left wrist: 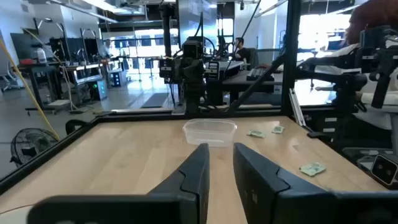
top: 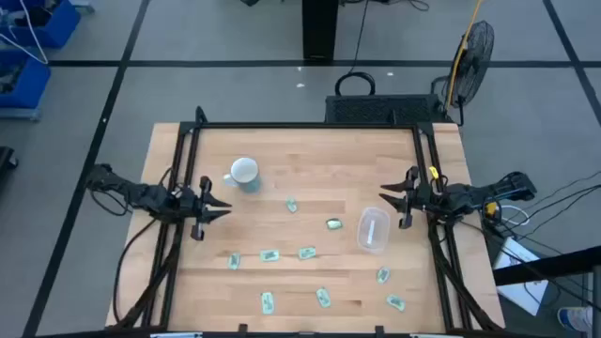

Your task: Pick and place Stevia / Truvia into bins

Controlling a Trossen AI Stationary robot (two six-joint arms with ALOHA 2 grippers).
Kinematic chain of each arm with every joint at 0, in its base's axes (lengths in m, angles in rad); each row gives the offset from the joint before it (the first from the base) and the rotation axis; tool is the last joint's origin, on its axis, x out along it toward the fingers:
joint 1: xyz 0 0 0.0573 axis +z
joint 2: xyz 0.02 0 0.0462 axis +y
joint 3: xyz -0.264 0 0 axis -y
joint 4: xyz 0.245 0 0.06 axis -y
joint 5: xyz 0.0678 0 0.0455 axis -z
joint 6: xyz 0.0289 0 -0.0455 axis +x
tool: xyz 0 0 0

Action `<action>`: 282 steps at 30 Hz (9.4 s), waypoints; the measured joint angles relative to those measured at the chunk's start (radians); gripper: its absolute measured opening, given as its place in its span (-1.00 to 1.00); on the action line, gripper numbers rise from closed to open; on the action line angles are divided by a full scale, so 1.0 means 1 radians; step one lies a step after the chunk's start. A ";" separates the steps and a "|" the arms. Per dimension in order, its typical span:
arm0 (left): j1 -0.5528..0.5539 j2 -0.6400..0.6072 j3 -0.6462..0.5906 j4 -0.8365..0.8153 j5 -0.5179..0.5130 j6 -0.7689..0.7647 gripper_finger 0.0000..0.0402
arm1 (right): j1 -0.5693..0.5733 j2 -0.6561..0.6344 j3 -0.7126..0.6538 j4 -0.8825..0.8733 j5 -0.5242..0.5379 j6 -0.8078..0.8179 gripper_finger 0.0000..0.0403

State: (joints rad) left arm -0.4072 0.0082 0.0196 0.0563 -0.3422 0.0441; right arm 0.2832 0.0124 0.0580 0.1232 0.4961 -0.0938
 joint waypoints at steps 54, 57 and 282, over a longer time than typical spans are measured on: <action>0.000 0.000 0.000 0.000 0.000 0.000 -0.61 | 0.000 0.000 0.000 0.000 0.000 0.000 -0.48; 0.000 0.000 0.000 0.000 0.000 0.000 -0.61 | 0.000 0.000 0.000 0.000 0.000 0.000 -0.48; 0.465 1.301 1.613 -1.022 -0.026 0.208 -0.70 | -0.043 1.152 0.519 0.109 -0.041 0.122 -0.48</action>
State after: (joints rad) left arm 0.0574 1.3087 1.6325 -0.9654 -0.3685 0.2516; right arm 0.2406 1.1644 0.5767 0.2318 0.4550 0.0280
